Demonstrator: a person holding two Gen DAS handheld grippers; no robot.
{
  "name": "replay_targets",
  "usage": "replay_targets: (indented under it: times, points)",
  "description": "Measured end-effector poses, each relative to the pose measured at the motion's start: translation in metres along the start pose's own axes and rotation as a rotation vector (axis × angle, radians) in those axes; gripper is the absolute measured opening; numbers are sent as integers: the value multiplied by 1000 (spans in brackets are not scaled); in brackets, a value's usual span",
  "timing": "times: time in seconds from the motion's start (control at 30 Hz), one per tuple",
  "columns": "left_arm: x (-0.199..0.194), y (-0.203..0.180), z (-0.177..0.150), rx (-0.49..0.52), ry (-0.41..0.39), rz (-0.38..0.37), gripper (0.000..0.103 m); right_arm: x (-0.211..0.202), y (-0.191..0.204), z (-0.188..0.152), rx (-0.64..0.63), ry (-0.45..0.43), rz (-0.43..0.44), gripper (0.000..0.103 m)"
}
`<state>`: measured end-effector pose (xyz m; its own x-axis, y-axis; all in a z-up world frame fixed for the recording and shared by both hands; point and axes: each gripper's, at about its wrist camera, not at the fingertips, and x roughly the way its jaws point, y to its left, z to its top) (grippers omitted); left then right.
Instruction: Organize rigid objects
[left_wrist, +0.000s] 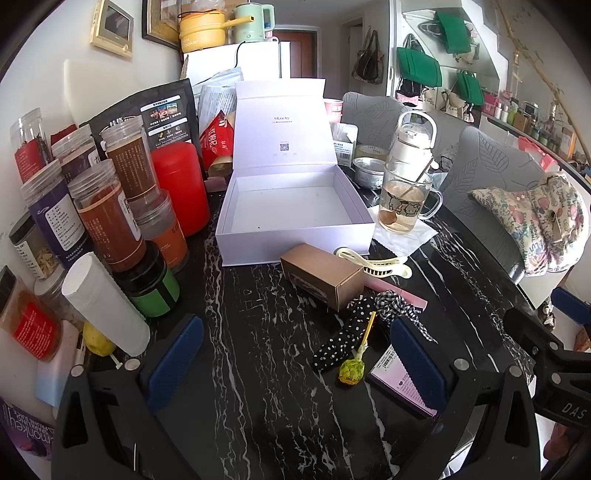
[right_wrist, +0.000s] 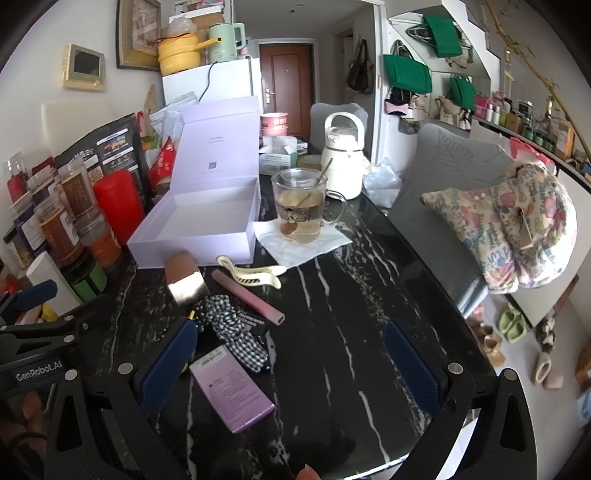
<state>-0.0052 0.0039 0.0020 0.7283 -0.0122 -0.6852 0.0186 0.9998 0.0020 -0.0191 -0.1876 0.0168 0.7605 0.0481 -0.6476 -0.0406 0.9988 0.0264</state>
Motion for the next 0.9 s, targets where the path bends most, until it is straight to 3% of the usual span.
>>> replay_targets:
  times: [0.9]
  points:
    - [0,6,1,-20,11,-6,103,0,3,-2,-10,0,0,103]
